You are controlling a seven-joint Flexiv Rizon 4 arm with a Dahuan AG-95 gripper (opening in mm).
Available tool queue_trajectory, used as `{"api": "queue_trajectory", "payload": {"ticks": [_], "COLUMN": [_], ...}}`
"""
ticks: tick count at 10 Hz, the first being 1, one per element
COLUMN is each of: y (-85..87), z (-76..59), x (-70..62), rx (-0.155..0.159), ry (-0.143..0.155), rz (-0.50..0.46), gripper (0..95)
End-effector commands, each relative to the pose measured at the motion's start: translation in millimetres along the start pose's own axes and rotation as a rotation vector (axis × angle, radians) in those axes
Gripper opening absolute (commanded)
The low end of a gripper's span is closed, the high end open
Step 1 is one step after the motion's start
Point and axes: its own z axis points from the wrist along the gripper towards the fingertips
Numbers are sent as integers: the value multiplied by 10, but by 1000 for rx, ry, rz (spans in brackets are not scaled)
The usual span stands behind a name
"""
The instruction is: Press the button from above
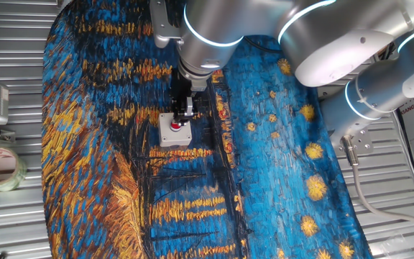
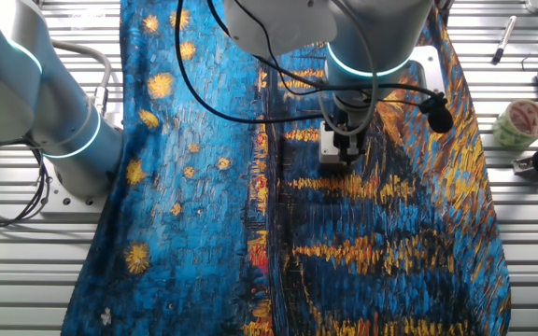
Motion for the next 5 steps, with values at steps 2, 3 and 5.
{"api": "queue_trajectory", "payload": {"ticks": [2, 3, 5], "y": [15, 22, 24], "z": [-4, -1, 0], "x": [-2, -4, -3], "rx": [-1, -2, -2], "ry": [1, 1, 1], "rz": [1, 4, 4], "gripper": [380, 380, 380]}}
